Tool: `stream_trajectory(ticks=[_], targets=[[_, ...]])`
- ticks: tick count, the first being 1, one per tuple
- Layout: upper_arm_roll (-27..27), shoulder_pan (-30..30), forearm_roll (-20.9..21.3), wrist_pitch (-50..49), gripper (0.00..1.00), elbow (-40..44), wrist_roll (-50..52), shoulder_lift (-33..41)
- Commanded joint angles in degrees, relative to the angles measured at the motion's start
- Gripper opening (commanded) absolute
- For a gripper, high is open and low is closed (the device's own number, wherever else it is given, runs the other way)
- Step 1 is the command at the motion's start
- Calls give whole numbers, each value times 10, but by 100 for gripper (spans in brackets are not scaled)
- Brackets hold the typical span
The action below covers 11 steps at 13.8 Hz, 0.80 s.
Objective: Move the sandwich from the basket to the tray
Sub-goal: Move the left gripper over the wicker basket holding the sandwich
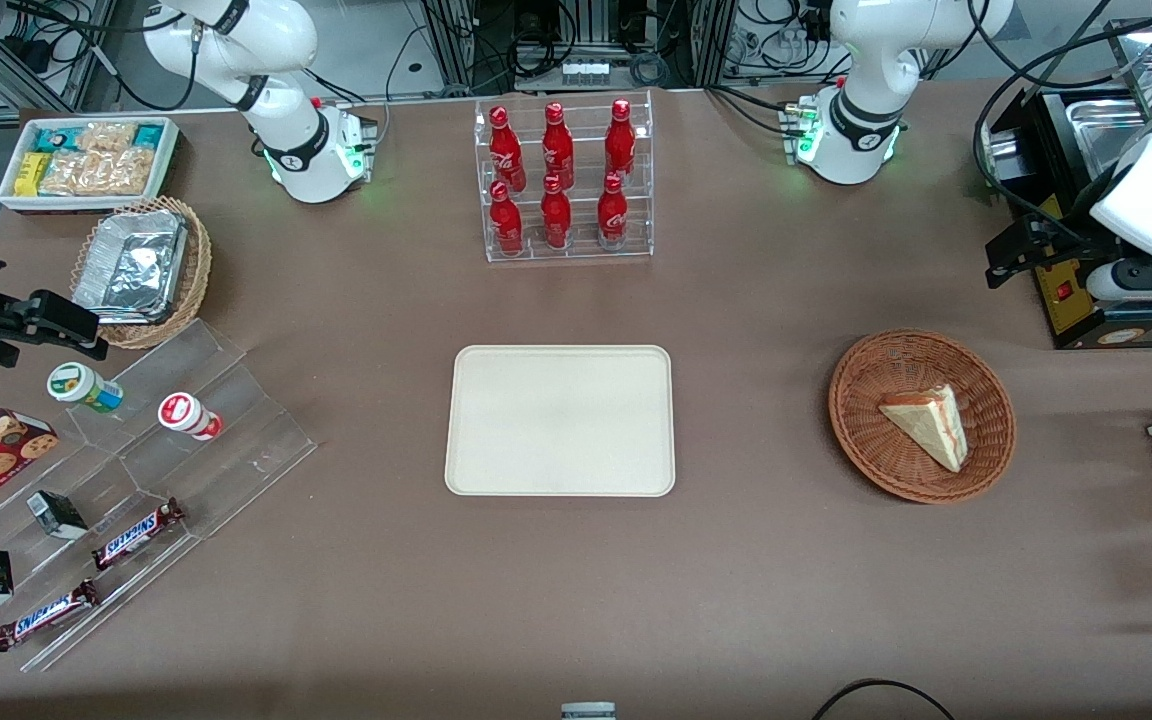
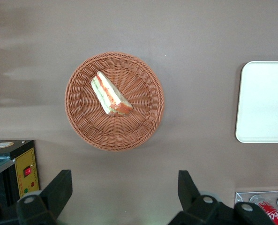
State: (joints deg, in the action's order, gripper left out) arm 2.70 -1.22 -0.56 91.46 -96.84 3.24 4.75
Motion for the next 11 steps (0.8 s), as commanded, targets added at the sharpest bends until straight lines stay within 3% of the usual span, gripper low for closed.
stream_trajectory(ticks=[1, 7, 11], targets=[[0, 1, -1, -8, 100, -1, 5, 7], [-7, 13, -1, 6, 100, 0, 1, -19], [-10, 58, -1, 38, 100, -6, 35, -60]])
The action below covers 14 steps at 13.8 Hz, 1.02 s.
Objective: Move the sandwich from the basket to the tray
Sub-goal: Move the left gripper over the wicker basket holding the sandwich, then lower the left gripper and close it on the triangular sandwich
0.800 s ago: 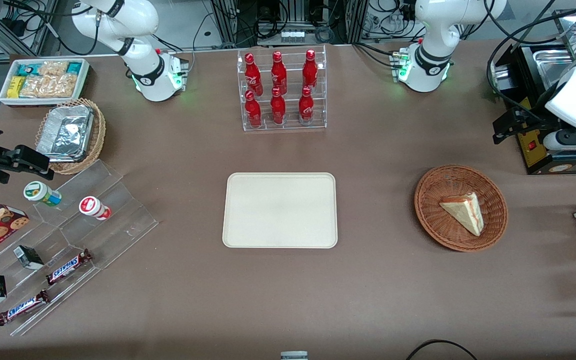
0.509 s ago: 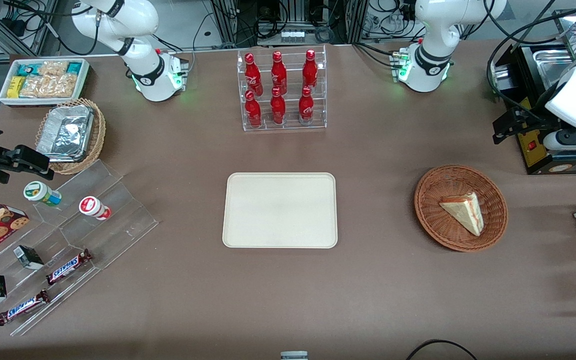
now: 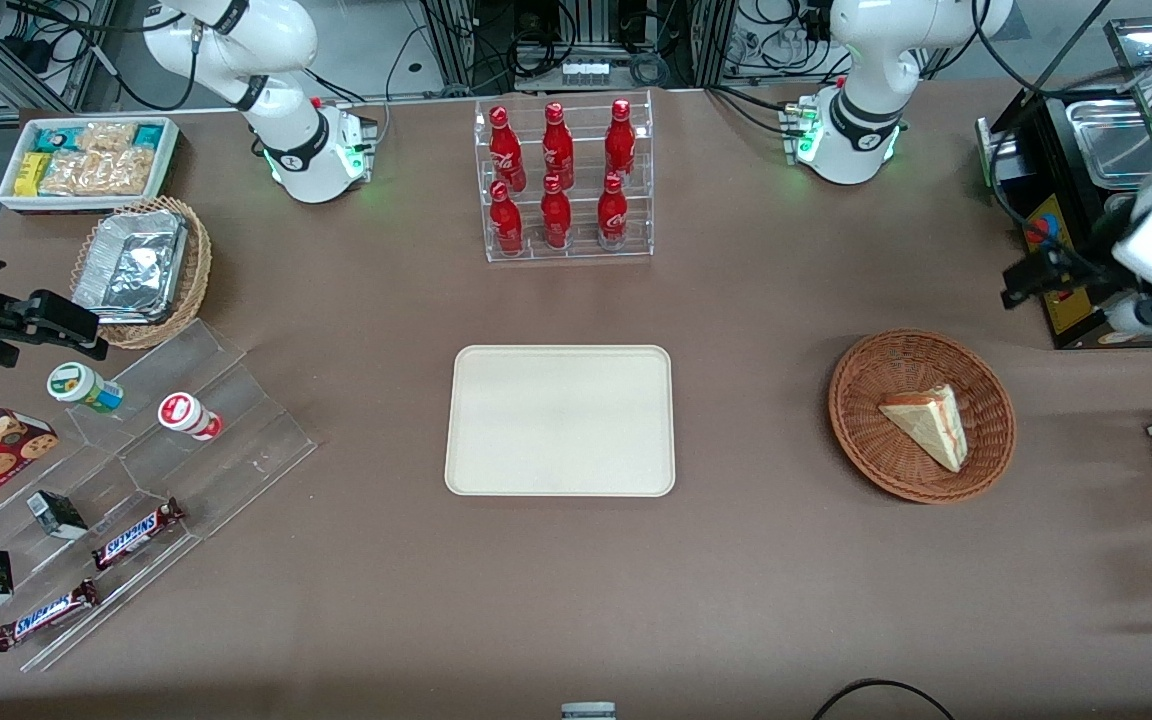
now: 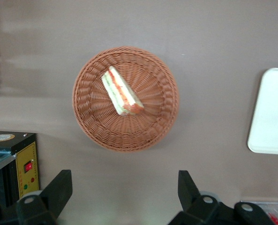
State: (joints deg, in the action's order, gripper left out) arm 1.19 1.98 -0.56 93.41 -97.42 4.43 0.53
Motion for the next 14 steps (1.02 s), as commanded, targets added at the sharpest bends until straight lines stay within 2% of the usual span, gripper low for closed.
stream_trajectory(ticks=[1, 5, 8, 10, 14], targets=[[5, 34, 2, 41, 100, -8, 30, -27], [5, 80, 0, 161, 100, -120, 52, -35], [5, 80, 6, 225, 100, -174, 209, -57], [5, 79, -1, 286, 100, -213, 255, -75], [6, 37, 0, 376, 100, -222, 396, -147]])
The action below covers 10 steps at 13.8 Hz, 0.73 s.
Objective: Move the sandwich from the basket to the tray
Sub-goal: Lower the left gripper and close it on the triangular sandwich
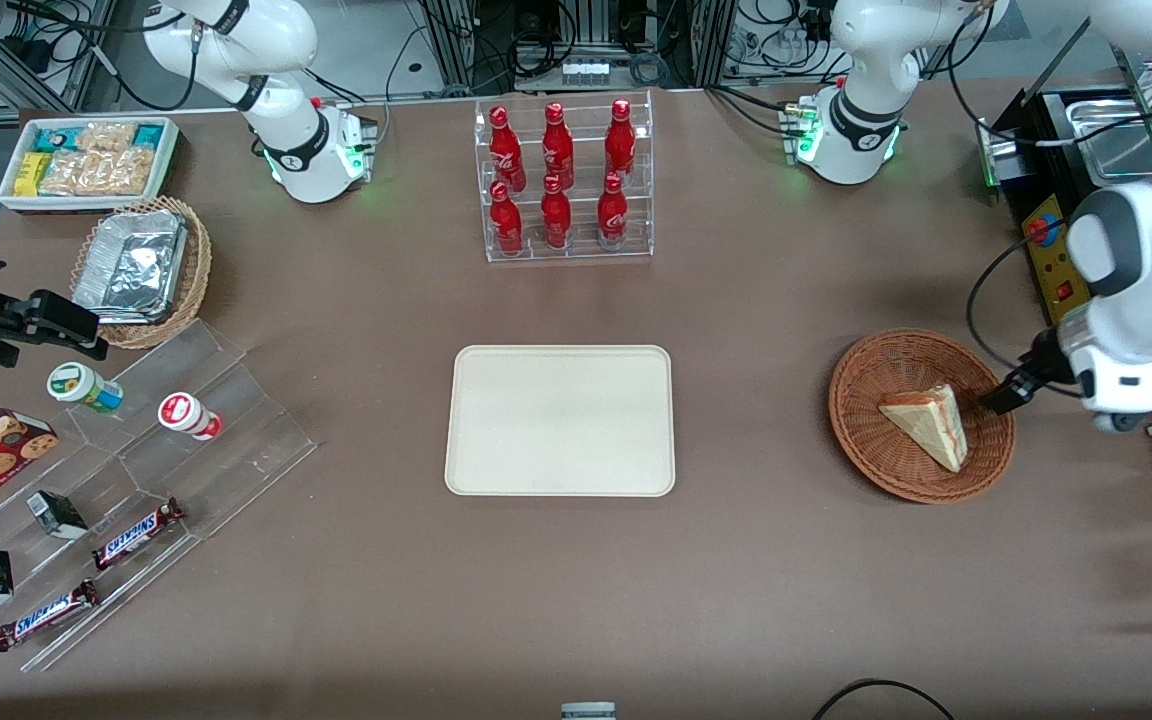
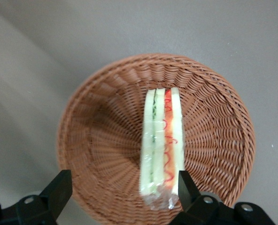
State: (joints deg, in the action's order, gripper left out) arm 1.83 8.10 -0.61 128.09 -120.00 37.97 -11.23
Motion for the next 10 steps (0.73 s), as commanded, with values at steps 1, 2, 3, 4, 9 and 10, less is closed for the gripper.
stream_trajectory(ticks=[1, 2, 3, 4, 9, 10], targets=[[-1, -26, 2, 41, 100, 4, 74, -39], [-1, -25, 2, 45, 100, 0, 75, -45], [-1, -26, 2, 56, 100, -6, 76, -51], [-1, -26, 1, 71, 100, -11, 76, -57], [-1, -32, 3, 160, 94, -47, 77, -94], [-1, -37, 3, 159, 90, -47, 77, -95]])
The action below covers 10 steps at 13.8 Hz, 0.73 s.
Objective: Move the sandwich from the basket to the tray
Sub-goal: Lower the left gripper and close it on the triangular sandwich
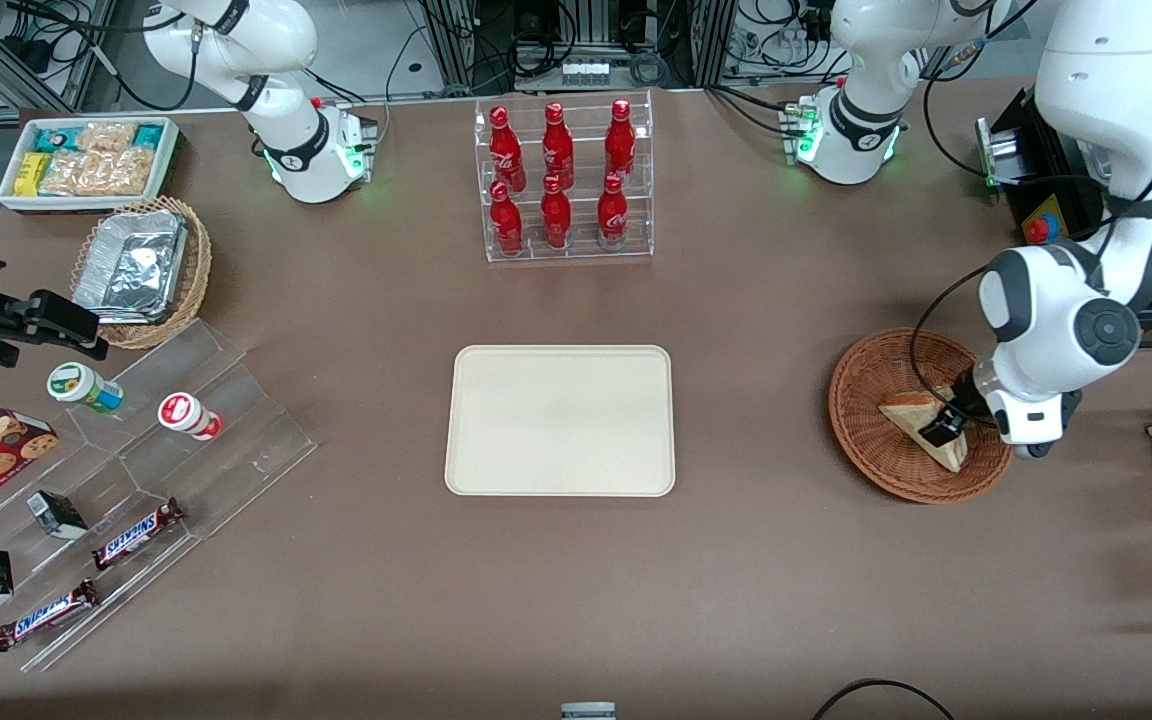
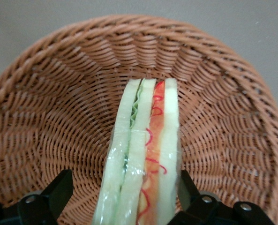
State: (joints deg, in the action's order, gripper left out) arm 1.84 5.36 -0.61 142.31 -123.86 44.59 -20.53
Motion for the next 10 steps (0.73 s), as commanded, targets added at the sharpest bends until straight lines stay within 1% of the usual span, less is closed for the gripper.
stream_trajectory(ticks=[1, 4, 6, 7, 10], targets=[[-1, -14, 3, 14, 79, -8, 12, -2], [0, -19, 3, 6, 56, -6, 10, 2], [0, -22, 10, -40, 43, 10, 9, 16], [0, -24, 11, -71, 39, 18, 9, 28], [7, -26, 11, -189, 38, 67, 7, 63]])
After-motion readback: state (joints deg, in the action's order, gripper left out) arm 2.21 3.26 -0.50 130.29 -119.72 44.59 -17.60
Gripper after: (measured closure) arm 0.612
